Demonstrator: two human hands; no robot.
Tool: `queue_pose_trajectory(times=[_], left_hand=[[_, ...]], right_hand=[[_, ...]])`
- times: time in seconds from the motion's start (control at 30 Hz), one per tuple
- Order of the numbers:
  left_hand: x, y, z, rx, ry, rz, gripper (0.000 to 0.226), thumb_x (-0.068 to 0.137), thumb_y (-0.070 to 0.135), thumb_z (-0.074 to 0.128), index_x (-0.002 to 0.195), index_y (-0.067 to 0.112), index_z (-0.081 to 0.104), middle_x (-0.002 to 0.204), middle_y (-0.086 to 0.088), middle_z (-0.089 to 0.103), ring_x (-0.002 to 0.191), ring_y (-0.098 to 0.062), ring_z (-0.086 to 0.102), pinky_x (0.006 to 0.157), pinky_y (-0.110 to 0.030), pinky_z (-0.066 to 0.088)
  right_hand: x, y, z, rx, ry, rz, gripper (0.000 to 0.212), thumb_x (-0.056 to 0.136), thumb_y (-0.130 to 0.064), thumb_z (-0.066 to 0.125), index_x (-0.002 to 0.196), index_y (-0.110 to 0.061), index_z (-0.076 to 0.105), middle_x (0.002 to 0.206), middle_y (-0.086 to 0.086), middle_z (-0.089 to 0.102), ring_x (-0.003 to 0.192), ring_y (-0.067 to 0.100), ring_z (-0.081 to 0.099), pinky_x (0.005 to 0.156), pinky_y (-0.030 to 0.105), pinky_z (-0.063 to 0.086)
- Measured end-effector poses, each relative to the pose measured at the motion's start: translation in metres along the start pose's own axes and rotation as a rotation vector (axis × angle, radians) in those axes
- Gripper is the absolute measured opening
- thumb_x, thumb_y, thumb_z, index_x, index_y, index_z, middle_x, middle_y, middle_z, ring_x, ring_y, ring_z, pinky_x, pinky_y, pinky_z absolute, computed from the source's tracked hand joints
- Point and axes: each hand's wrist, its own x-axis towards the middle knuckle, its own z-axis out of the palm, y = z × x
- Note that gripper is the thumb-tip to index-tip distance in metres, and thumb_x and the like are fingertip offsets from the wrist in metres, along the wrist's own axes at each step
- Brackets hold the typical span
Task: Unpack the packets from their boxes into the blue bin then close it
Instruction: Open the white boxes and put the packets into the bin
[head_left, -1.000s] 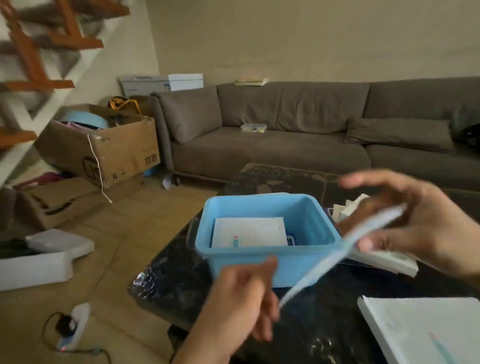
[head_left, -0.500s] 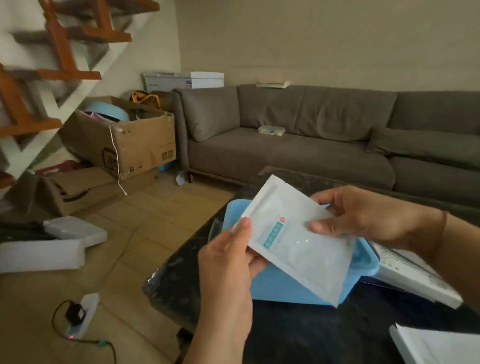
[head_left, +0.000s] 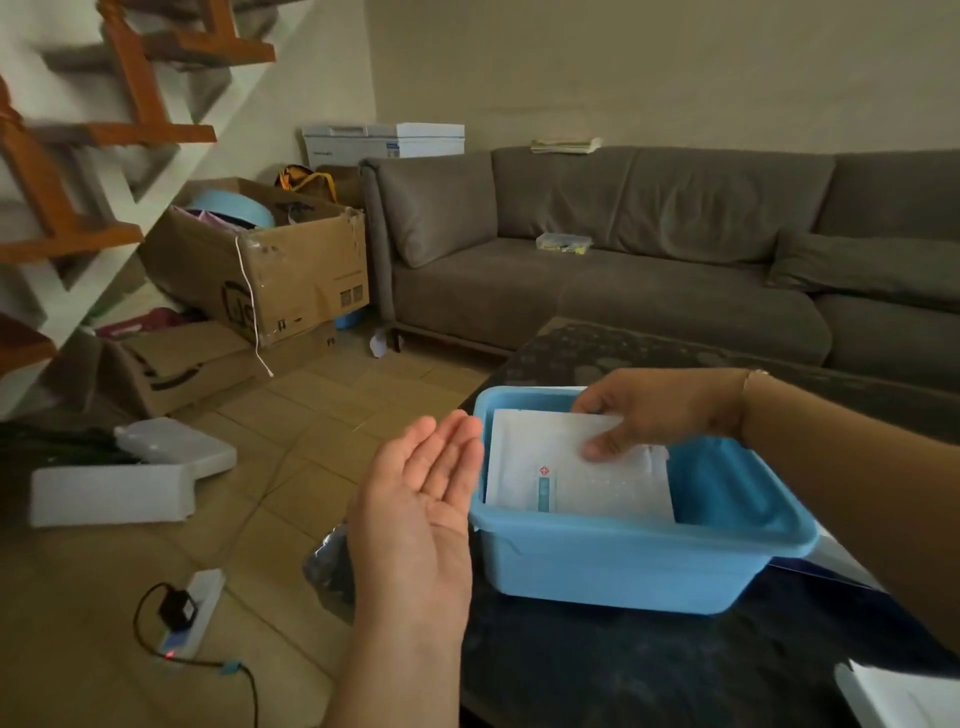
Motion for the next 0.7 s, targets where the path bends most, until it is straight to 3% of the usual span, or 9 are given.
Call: queue_pose_trajectory(times=[0.07,0.2,0.3,0.5,0.6,0.7], left_hand=[[0.002,-0.001,-0.001,-0.011,-0.003,0.000,0.021,0.102,0.014,0.047,0.108,0.002,0.063,0.091,-0.012,0.078,0.084,-0.022,0.076,0.065,-0.027,0.062],[0.004,0.000,0.000,-0.015,-0.006,0.006,0.020,0.101,0.014,0.047,0.106,0.002,0.063,0.090,-0.012,0.078,0.085,-0.022,0.076,0.070,-0.028,0.062],[0.004,-0.002,0.001,-0.006,-0.007,0.026,0.020,0.102,0.014,0.047,0.104,0.003,0.063,0.089,-0.012,0.078,0.086,-0.022,0.076,0.078,-0.031,0.059],[0.005,-0.007,0.001,0.036,-0.013,0.080,0.018,0.101,0.015,0.048,0.103,0.006,0.063,0.089,-0.009,0.078,0.085,-0.020,0.076,0.071,-0.026,0.061],[0.002,-0.015,0.003,0.170,-0.040,0.257,0.016,0.100,0.011,0.049,0.095,0.010,0.064,0.081,-0.005,0.078,0.082,-0.021,0.076,0.070,-0.027,0.061],[-0.012,-0.035,0.002,0.410,-0.173,0.666,0.017,0.095,0.007,0.052,0.084,0.014,0.064,0.075,-0.005,0.074,0.073,-0.025,0.073,0.070,-0.030,0.059]], right_hand=[[0.004,-0.003,0.008,-0.079,0.043,-0.013,0.019,0.086,-0.031,0.073,0.105,-0.027,0.071,0.102,-0.008,0.074,0.094,0.013,0.070,0.093,0.044,0.055],[-0.002,-0.014,0.021,-0.305,0.182,-0.023,0.039,0.088,-0.035,0.069,0.126,-0.027,0.062,0.124,-0.011,0.064,0.113,0.013,0.059,0.101,0.028,0.045],[-0.008,-0.019,0.032,-0.464,0.205,-0.039,0.045,0.091,-0.045,0.062,0.131,-0.027,0.058,0.131,-0.007,0.058,0.119,0.016,0.054,0.104,0.034,0.042],[-0.007,-0.014,0.038,-0.391,0.165,0.023,0.068,0.093,-0.049,0.057,0.152,-0.031,0.027,0.147,-0.005,0.049,0.130,0.017,0.049,0.112,0.033,0.037],[-0.014,-0.014,0.036,-0.327,0.224,0.008,0.067,0.093,-0.048,0.057,0.151,-0.032,0.028,0.143,-0.006,0.053,0.128,0.016,0.051,0.109,0.030,0.037],[-0.059,-0.012,0.034,-0.165,0.586,-0.087,0.053,0.092,-0.040,0.062,0.141,-0.030,0.045,0.126,-0.009,0.063,0.114,0.008,0.059,0.099,0.026,0.048]])
